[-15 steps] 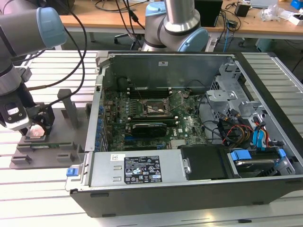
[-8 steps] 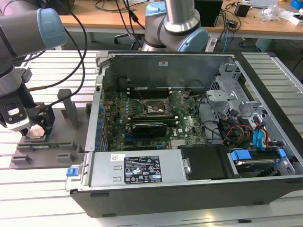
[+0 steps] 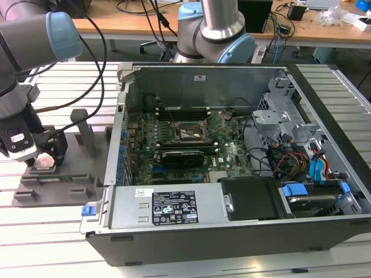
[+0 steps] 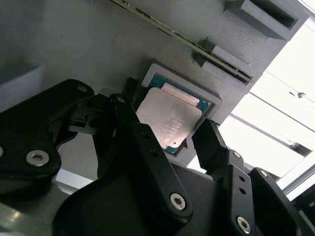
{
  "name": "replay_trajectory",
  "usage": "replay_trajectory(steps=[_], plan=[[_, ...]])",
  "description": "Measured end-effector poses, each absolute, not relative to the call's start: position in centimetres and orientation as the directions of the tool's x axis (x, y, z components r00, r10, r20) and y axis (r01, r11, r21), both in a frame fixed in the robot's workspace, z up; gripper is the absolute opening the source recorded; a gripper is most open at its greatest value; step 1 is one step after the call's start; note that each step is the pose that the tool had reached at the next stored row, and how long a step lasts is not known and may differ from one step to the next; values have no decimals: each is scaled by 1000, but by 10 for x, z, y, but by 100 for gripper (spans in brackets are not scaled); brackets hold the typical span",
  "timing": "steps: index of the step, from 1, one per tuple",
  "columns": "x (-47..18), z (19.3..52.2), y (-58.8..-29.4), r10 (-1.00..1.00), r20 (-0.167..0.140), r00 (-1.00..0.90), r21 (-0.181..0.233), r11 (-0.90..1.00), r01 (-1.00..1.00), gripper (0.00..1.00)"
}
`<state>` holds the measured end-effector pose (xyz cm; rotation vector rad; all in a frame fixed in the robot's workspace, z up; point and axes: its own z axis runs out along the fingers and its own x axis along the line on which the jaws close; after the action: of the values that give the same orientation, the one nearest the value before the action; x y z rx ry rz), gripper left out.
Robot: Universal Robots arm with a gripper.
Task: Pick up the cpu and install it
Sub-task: 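Pick up the cpu and move it towards the insertion slot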
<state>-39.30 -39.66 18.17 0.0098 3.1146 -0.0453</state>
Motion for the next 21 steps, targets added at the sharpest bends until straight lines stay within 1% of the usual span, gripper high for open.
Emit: replay_trajectory(steps=[10, 21], plan=[[-393, 178, -397, 6, -27, -1000, -29, 1000, 7, 72], [-392, 186, -397, 6, -26, -1000, -29, 1000, 7, 72]])
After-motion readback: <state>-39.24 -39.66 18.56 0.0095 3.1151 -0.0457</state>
